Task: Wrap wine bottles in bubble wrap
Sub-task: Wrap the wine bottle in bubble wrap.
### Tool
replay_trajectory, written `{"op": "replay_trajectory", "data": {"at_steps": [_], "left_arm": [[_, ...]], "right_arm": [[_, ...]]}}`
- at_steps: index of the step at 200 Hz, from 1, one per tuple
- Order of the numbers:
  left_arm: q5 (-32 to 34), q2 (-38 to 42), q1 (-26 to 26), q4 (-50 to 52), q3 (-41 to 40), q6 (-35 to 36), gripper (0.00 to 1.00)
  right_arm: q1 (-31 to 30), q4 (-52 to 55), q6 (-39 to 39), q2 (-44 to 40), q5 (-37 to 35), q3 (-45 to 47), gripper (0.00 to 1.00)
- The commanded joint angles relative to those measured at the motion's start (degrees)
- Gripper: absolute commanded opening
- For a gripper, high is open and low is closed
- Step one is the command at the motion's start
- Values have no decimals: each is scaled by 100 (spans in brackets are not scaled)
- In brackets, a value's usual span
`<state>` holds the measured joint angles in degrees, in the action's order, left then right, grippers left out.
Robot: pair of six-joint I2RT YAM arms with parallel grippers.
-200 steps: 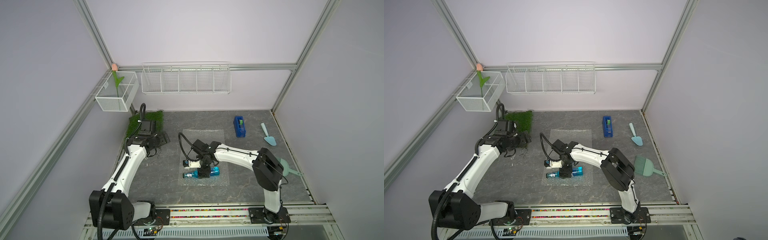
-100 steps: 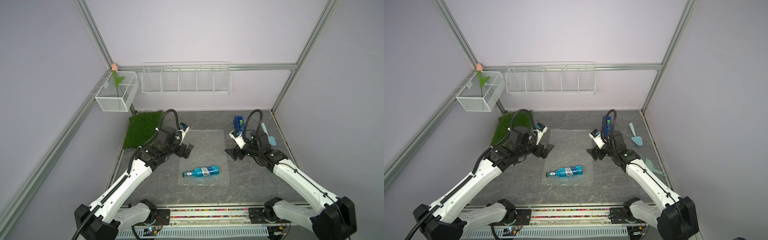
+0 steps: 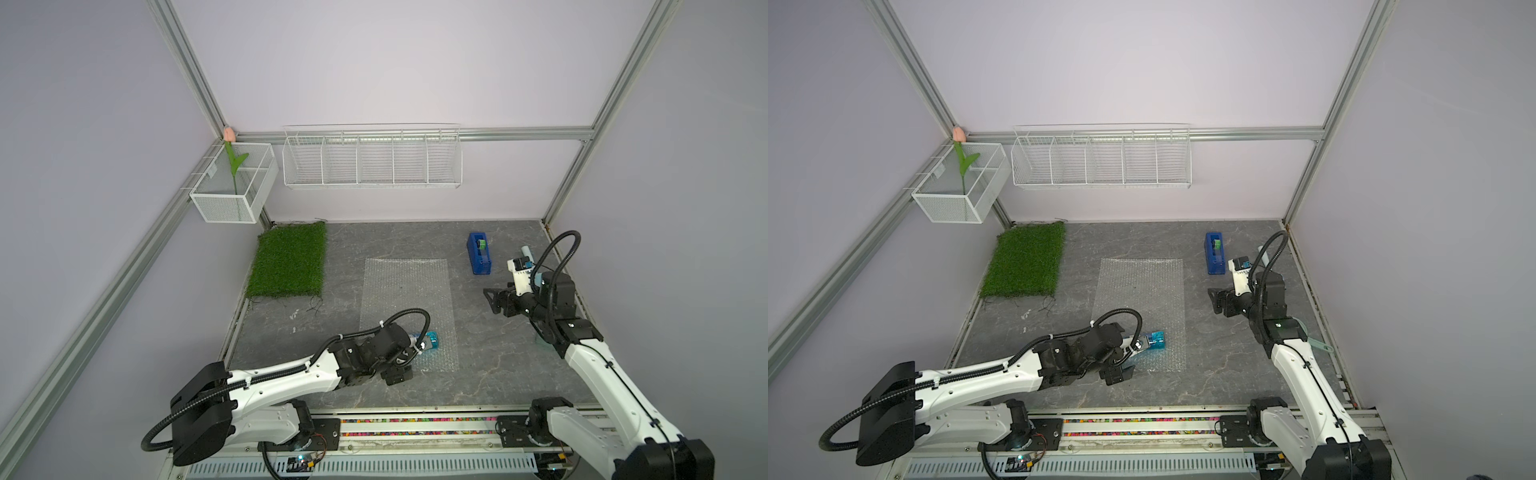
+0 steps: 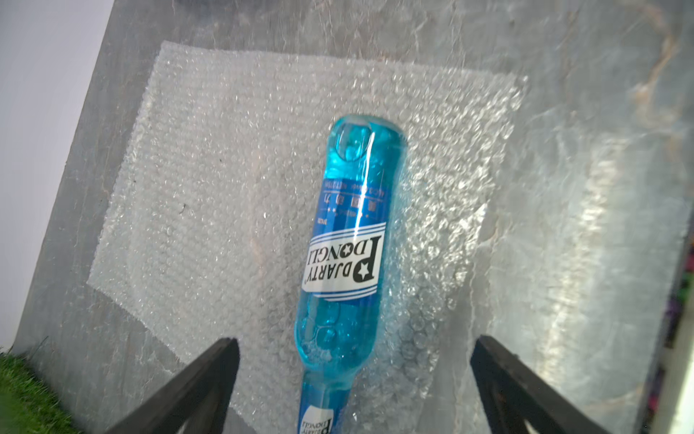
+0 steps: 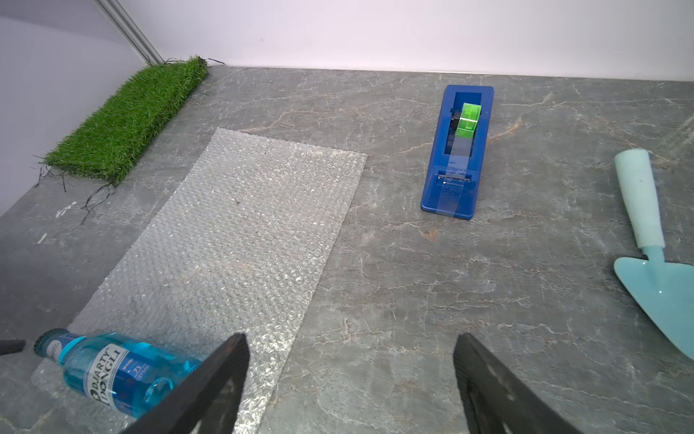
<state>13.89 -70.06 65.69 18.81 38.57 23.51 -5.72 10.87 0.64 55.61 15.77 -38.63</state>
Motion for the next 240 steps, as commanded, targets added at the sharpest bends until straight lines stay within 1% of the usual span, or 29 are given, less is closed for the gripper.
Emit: {"op": "replay_trajectory", "data": {"at_steps": [1,31,52,76,100,133,162,206,240], "left_arm": [[430,-143,91,-638,-66,405,99],[318,-452,300,-799,-165,638,99],[70,-533,323,-769,-177,715,99],[36,-595,337,-781,-310,940,99],[185,-850,332,-830,-331,1079,99],[275,-1204,333,-958,-214,982,99],[654,-1518,331,-1219,-227,1054,99],[849,-1822,332,-1031,-130,1112,100],[897,-1844,314,-987,-170,1028,78]], "right_arm": [[35,-164,15,72,227,66,88],[59,-315,-21,133,293,76,88],[68,-401,-12,232,297,42,88],[69,-602,25,368,366,40,88],[79,-759,66,512,464,7,88],[91,-854,47,589,475,-13,88],[105,-872,-7,660,494,-52,88],[114,-778,-164,688,515,-118,88],[123,-745,-232,666,510,-118,88]]}}
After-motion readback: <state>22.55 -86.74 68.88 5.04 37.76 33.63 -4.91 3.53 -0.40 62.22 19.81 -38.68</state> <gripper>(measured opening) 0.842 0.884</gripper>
